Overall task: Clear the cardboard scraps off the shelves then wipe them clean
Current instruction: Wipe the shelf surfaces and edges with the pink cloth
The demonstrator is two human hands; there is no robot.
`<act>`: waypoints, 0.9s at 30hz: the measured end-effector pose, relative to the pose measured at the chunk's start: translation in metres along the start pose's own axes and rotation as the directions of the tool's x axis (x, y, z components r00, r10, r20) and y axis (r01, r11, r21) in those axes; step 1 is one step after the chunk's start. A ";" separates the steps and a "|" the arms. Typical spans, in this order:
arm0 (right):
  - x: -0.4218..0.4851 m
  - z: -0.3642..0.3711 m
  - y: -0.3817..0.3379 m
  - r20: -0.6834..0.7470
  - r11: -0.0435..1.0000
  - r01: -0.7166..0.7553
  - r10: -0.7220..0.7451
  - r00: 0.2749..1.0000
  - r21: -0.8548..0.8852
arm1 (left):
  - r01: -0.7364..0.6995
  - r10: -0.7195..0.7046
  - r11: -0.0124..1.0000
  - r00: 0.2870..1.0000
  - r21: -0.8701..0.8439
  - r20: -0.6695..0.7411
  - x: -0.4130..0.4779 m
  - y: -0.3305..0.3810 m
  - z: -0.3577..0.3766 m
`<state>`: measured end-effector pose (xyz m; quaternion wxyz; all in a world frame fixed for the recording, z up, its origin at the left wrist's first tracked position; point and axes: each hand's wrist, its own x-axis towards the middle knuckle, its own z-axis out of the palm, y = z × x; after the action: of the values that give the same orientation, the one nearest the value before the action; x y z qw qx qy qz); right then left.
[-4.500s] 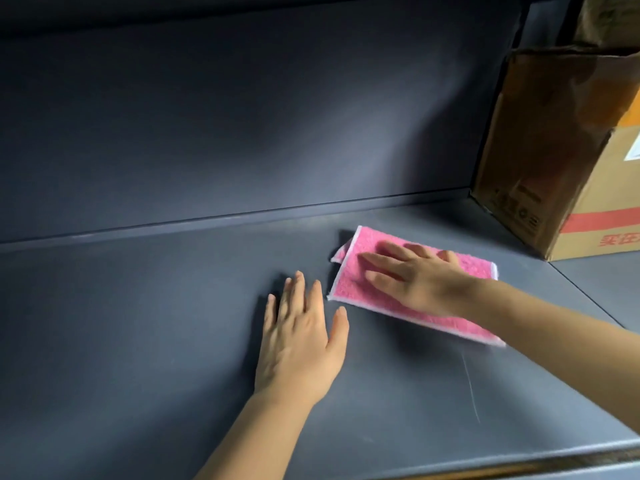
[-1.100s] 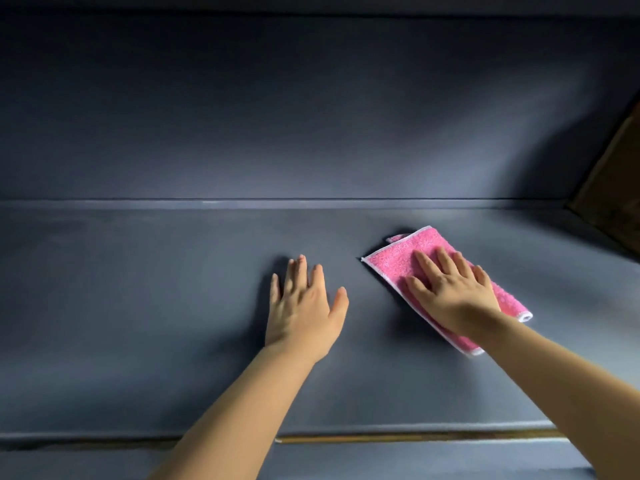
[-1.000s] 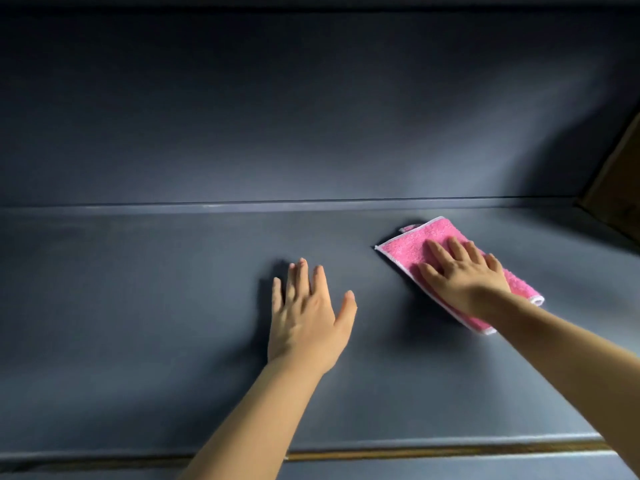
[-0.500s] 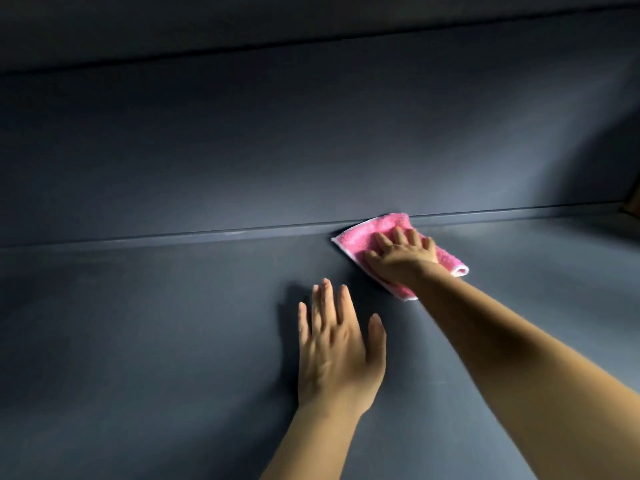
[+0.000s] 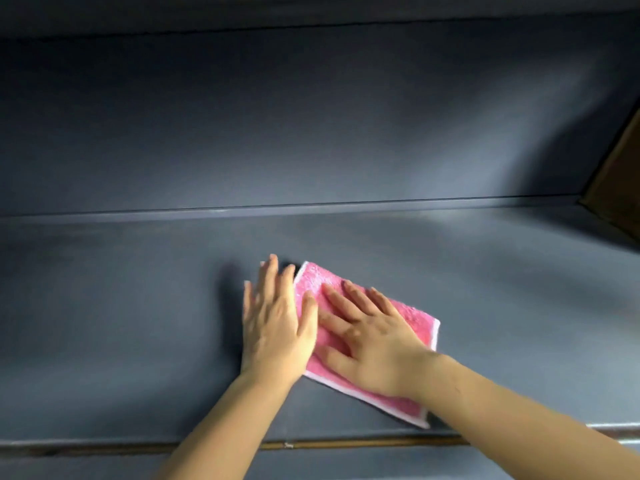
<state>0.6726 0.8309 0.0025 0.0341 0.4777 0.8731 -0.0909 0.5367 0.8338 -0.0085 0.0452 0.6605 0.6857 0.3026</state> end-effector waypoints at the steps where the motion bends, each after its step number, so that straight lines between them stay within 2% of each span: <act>1: -0.010 -0.001 0.005 0.002 0.999 -0.029 0.029 1.000 0.014 | 0.022 -0.023 0.999 1.000 0.036 0.021 -0.001 -0.006 -0.004; 5: -0.008 -0.007 0.040 -0.030 0.976 -0.217 0.218 0.976 0.035 | 0.074 -0.093 0.982 0.991 0.176 0.100 0.003 -0.023 -0.008; 10: 0.042 -0.007 0.051 -0.051 0.944 -0.328 0.330 0.943 0.033 | 0.073 -0.081 0.992 0.994 0.107 0.077 0.007 -0.025 -0.002; 12: 0.055 -0.006 0.035 -0.063 0.949 -0.313 0.315 0.947 0.045 | 0.070 -0.076 0.994 0.995 0.087 0.060 0.006 -0.026 -0.003; 16: 0.055 0.000 -0.015 -0.038 0.982 -0.185 0.187 0.982 0.048 | 0.023 -0.022 0.999 1.000 -0.028 0.008 0.002 -0.023 -0.011; 20: 0.032 0.007 -0.045 -0.018 0.994 -0.102 0.102 0.995 0.042 | -0.166 0.165 0.986 0.985 0.010 0.055 -0.006 -0.022 -0.024; 24: 0.006 0.016 -0.060 -0.040 0.998 -0.052 0.054 0.998 0.044 | -0.118 0.114 0.992 0.990 0.038 0.088 -0.015 -0.031 -0.038; 27: -0.012 0.017 -0.054 -0.035 0.995 -0.094 0.095 0.995 0.027 | -0.062 0.053 0.995 0.992 0.074 0.110 -0.023 -0.048 -0.046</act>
<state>0.6335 0.7890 -0.0056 0.0164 0.5203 0.8489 -0.0918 0.4763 0.7989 -0.0018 0.0481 0.6966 0.6740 0.2410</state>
